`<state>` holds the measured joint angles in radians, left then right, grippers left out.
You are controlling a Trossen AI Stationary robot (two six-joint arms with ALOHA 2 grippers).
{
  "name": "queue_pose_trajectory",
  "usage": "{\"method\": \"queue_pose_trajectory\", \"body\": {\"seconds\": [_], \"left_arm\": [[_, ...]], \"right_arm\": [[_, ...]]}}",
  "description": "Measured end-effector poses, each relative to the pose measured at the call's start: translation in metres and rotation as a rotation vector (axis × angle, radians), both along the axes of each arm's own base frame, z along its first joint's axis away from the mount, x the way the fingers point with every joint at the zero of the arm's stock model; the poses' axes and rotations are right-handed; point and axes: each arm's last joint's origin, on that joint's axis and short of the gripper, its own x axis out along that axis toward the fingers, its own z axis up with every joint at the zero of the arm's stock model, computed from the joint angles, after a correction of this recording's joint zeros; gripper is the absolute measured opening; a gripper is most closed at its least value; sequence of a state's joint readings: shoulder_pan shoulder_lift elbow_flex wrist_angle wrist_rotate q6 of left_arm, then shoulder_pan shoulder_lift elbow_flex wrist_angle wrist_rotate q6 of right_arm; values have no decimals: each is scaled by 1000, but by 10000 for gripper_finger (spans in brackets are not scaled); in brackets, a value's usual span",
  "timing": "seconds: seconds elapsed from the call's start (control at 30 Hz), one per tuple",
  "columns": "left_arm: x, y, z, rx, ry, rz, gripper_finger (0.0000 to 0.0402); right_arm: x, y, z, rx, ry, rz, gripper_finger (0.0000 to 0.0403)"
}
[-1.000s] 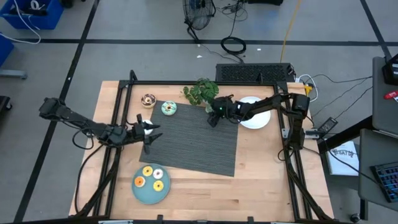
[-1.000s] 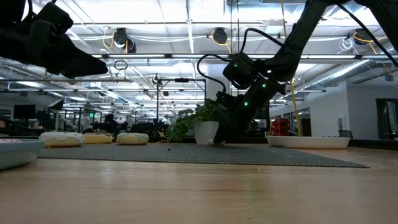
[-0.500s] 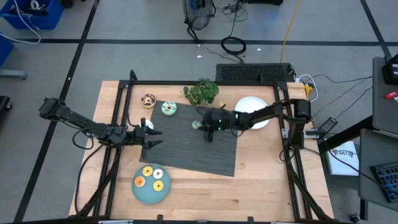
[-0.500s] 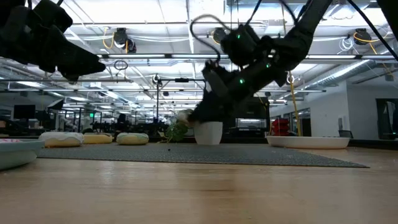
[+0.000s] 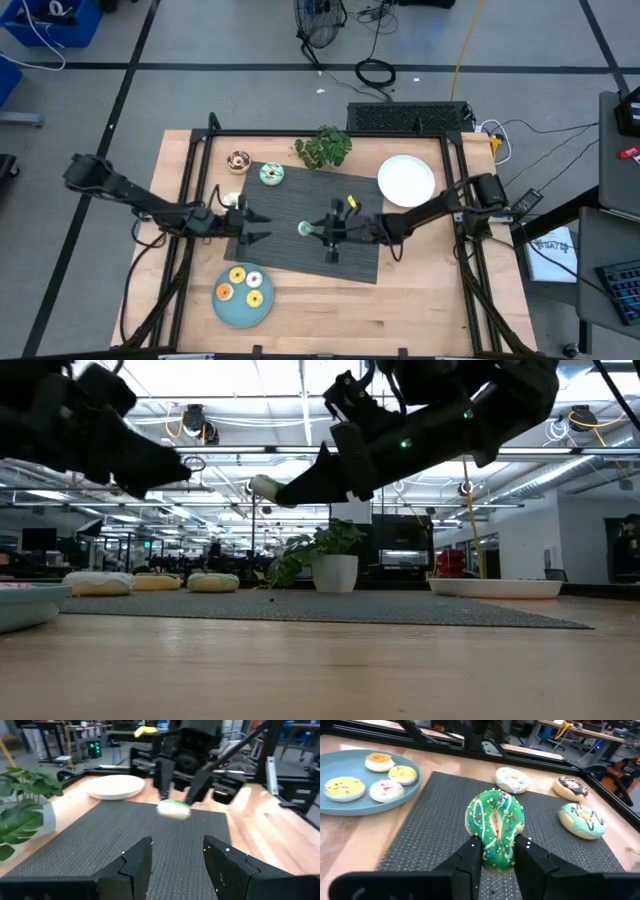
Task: Pick & Place donuts
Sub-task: Put the green donut on the blue plate
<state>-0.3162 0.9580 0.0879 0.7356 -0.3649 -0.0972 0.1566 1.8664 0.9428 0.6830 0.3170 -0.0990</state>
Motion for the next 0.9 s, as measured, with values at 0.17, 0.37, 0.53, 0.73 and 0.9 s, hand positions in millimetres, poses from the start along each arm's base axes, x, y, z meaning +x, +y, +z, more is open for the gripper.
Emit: {"method": "queue_pose_trajectory", "body": {"seconds": [0.17, 0.37, 0.53, 0.73, 0.9], "left_arm": [[21, 4, -6, -38, 75, 67, 180], [64, -3, -7, 114, 161, -30, 180], [93, -9, -4, 201, 173, -43, 180], [102, -10, -2, 196, 170, -35, 180], [101, -10, -3, 206, 176, -34, 179]], "right_arm": [[0, 4, 0, 15, -4, 8, 83], [0, 3, 0, 18, -5, 7, 79], [-1, 4, -1, 19, 4, 7, 79], [-1, 4, -2, 31, 18, 6, 79], [-1, 6, -2, 30, 16, 12, 79]]}}
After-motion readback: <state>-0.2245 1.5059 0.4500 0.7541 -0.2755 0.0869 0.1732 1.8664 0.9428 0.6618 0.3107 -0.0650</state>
